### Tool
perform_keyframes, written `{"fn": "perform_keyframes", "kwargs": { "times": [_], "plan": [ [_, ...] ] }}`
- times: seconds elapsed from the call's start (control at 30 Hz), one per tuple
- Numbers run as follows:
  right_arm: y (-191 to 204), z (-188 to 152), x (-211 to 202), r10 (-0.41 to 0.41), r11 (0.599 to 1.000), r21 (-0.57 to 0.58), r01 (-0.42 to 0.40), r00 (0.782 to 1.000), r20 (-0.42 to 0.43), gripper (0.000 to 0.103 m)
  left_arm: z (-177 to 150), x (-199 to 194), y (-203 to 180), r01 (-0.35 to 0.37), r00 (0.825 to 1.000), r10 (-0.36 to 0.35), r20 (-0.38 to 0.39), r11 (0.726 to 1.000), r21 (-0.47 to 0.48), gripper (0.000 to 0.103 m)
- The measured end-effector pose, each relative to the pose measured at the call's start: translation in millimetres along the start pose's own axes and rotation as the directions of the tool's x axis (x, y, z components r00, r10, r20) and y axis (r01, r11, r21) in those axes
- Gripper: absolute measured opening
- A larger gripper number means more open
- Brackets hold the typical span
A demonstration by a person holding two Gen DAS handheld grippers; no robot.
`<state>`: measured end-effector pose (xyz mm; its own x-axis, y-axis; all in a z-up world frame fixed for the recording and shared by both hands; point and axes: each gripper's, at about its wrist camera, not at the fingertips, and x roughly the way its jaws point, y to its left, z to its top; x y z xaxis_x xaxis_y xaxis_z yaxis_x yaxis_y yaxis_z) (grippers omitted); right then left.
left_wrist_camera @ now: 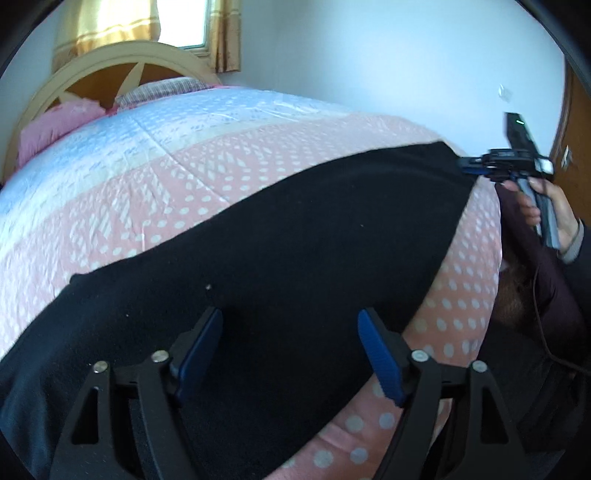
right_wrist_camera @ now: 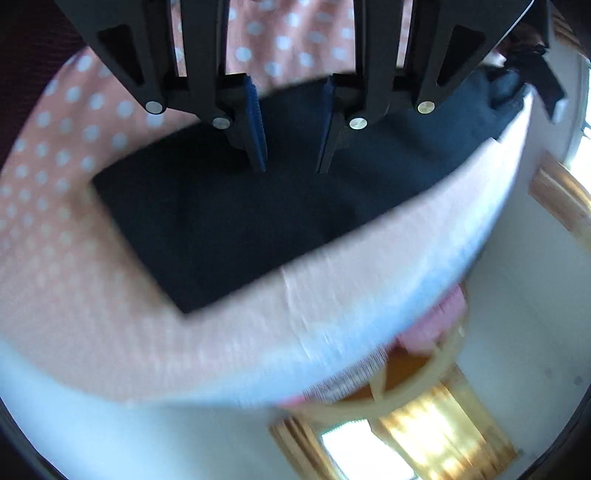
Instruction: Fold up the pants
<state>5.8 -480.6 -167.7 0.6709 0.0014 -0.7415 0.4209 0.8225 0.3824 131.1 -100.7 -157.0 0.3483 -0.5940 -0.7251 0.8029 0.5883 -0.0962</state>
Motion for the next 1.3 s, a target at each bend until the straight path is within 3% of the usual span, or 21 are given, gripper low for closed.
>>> {"fn": "perform_keyframes", "kwargs": {
  "times": [0.1,0.2,0.3,0.4,0.47,0.57,0.67,0.8,0.83,0.9,1.0,1.1,1.3],
  "plan": [
    [3,-1,-5,-0.022,0.999,-0.027,0.022,1.0,0.011,0.028,-2,2,-10,-0.035,0.999,0.035,-0.005,0.998,0.047,0.086],
    [31,0,-16,-0.035,0.993,-0.11,0.038,0.999,0.037,0.028,-2,-3,-13,-0.052,0.998,0.051,0.024,0.997,0.052,0.086],
    [76,-11,-10,0.074,0.978,-0.199,-0.07,0.997,0.008,0.028,-2,-18,-9,-0.066,0.994,0.064,0.093,0.998,0.022,0.086],
    [123,-32,10,0.174,0.931,-0.311,-0.192,0.981,-0.084,0.028,0,-28,0,-0.106,0.984,0.111,0.14,0.993,-0.041,0.09],
    [145,-50,33,0.16,0.902,-0.376,-0.211,0.974,-0.163,0.029,-2,-27,11,-0.122,0.984,0.132,0.117,0.989,-0.087,0.092],
    [147,-59,39,0.137,0.887,-0.423,-0.186,0.98,-0.144,0.029,-7,-13,23,-0.151,0.988,0.155,0.022,0.981,-0.125,0.092],
    [132,-46,29,0.196,0.907,-0.345,-0.243,0.967,-0.165,0.029,-11,-14,29,-0.136,0.989,0.145,0.039,0.976,-0.168,0.092],
    [79,-16,-5,0.178,0.964,-0.2,-0.177,0.984,-0.009,0.032,-8,-24,30,-0.176,0.977,0.196,0.089,0.965,-0.193,0.092],
    [62,-9,-13,0.161,0.975,-0.158,-0.156,0.987,0.021,0.037,-9,-27,34,-0.184,0.973,0.208,0.096,0.96,-0.211,0.092],
    [24,2,-30,0.098,0.993,-0.068,-0.092,0.991,0.091,0.066,-12,-31,43,-0.2,0.967,0.231,0.104,0.947,-0.25,0.093],
    [-26,11,-53,0.015,0.998,0.059,-0.026,0.983,0.183,0.069,-19,-31,59,-0.222,0.962,0.259,0.091,0.928,-0.299,0.094],
    [-66,17,-61,-0.058,0.985,0.172,0.024,0.979,0.197,0.069,-19,-29,68,-0.215,0.963,0.257,0.082,0.914,-0.344,0.094],
    [-92,15,-37,-0.048,0.974,0.224,0.023,0.993,0.107,0.069,-8,-16,64,-0.288,0.948,0.315,0.048,0.91,-0.298,0.094]
  ]
}}
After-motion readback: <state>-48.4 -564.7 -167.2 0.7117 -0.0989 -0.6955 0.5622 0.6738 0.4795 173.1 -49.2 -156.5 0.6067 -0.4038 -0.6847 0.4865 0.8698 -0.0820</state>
